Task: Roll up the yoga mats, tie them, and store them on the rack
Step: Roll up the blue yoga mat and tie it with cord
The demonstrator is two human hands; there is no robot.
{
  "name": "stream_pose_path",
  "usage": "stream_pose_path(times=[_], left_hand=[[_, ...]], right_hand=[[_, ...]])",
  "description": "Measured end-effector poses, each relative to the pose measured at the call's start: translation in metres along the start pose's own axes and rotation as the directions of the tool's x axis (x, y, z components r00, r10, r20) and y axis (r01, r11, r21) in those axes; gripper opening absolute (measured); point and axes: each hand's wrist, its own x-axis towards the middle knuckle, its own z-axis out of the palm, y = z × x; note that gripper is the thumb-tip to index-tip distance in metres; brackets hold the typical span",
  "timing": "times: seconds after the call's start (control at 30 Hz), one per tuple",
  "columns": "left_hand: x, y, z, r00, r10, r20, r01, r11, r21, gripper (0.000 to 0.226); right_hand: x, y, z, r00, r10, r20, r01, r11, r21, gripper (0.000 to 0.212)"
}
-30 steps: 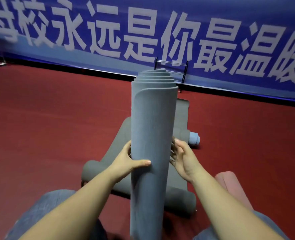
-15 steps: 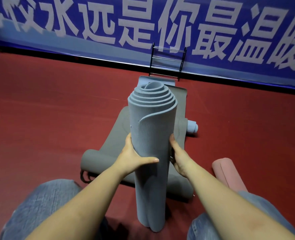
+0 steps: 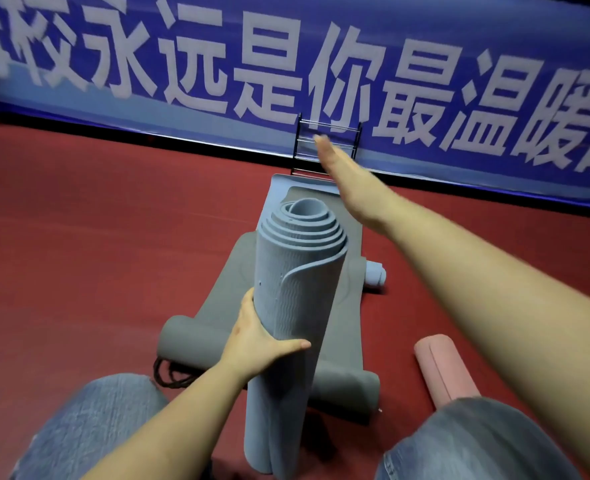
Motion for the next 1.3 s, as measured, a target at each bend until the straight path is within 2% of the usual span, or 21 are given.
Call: stream_pose_path(times=[0.1,0.17,0.23,0.3,0.4,0.47,0.53,0.6,0.63,0.73,0.77,0.83,0.87,0.93,0.97,1.0,1.07,1.1,1.17,1.23,1.3], left_hand=[[-0.005,0.001,-0.005,1.0,0.013,0.012,-0.013,1.0,-0.026,0.125],[-0.007,0.002,-0.009,0.999,0.036,0.025,-0.035,0.998,-0.057,0.133],[-0.007,0.004,-0.012,0.997,0.071,0.025,-0.069,0.995,-0.077,0.143],[-0.006,0.007,-0.014,0.995,0.095,0.019,-0.093,0.992,-0.082,0.146],[-0.006,0.011,-0.016,0.996,0.084,0.034,-0.081,0.993,-0.087,0.142],[-0.007,0.009,-0.013,0.995,0.095,0.035,-0.092,0.992,-0.086,0.138],[-0.008,0.007,-0.011,0.994,0.104,0.037,-0.101,0.992,-0.079,0.137],[-0.007,0.006,-0.01,0.992,0.122,0.037,-0.119,0.99,-0.075,0.139],[-0.006,0.005,-0.01,0.991,0.129,0.038,-0.127,0.99,-0.064,0.14],[-0.008,0.006,-0.012,0.989,0.147,0.031,-0.145,0.988,-0.051,0.142],[-0.009,0.006,-0.013,0.988,0.152,0.018,-0.151,0.987,-0.059,0.143],[-0.013,0.008,-0.012,0.99,0.14,0.016,-0.139,0.989,-0.045,0.144],[-0.014,0.007,-0.012,0.991,0.133,0.016,-0.133,0.99,-0.045,0.144],[-0.015,0.006,-0.011,0.988,0.152,0.022,-0.151,0.987,-0.052,0.142],[-0.014,0.007,-0.01,0.986,0.166,0.028,-0.164,0.985,-0.053,0.142],[-0.014,0.007,-0.009,0.984,0.177,0.031,-0.175,0.983,-0.055,0.142],[-0.011,0.01,-0.01,0.985,0.169,0.029,-0.166,0.984,-0.067,0.145],[-0.011,0.011,-0.011,0.986,0.165,0.021,-0.162,0.983,-0.082,0.146],[-0.01,0.012,-0.012,0.986,0.168,-0.007,-0.168,0.981,-0.095,0.147],[-0.014,0.012,-0.013,0.988,0.152,-0.002,-0.152,0.985,-0.079,0.147],[-0.016,0.011,-0.013,0.988,0.157,0.005,-0.156,0.985,-0.08,0.145]], right_hand=[[0.03,-0.027,-0.002,0.996,-0.088,0.027,0.092,0.925,-0.369,0.079],[0.03,-0.013,0.019,0.99,0.078,0.119,-0.009,0.868,-0.496,0.096],[0.015,0.012,0.045,0.942,0.269,0.203,-0.127,0.842,-0.524,0.11],[0.011,0.022,0.055,0.935,0.304,0.184,-0.164,0.83,-0.533,0.115],[0.01,0.014,0.051,0.91,0.352,0.221,-0.11,0.717,-0.689,0.101],[0.016,-0.012,0.032,0.875,0.404,0.267,-0.14,0.739,-0.66,0.098],[0.025,-0.047,0.005,0.929,0.281,0.241,-0.137,0.865,-0.483,0.08],[0.033,-0.066,-0.006,0.987,0.107,0.123,-0.048,0.912,-0.407,0.058],[0.03,-0.059,0.002,0.985,0.1,0.141,-0.02,0.877,-0.48,0.058],[0.002,-0.008,0.064,0.881,0.363,0.302,-0.016,0.661,-0.75,0.091],[0.0,-0.003,0.07,0.848,0.417,0.326,-0.037,0.661,-0.75,0.095],[0.006,-0.018,0.054,0.796,0.457,0.397,-0.142,0.779,-0.611,0.089],[0.013,-0.038,0.035,0.802,0.422,0.423,-0.181,0.846,-0.501,0.08],[0.031,-0.066,0.008,0.909,0.25,0.334,-0.124,0.926,-0.358,0.063],[0.037,-0.066,0.004,0.956,0.183,0.23,-0.073,0.905,-0.419,0.06],[0.038,-0.058,0.011,0.975,0.161,0.151,-0.049,0.824,-0.564,0.063],[0.027,-0.02,0.046,0.945,0.273,0.182,-0.029,0.623,-0.782,0.081],[0.017,-0.002,0.063,0.909,0.345,0.233,-0.035,0.62,-0.784,0.089],[0.004,0.007,0.071,0.852,0.402,0.336,-0.118,0.771,-0.625,0.094],[0.01,-0.018,0.041,0.823,0.404,0.4,-0.294,0.905,-0.308,0.088],[0.027,-0.045,0.005,0.903,0.277,0.329,-0.238,0.959,-0.153,0.071]])
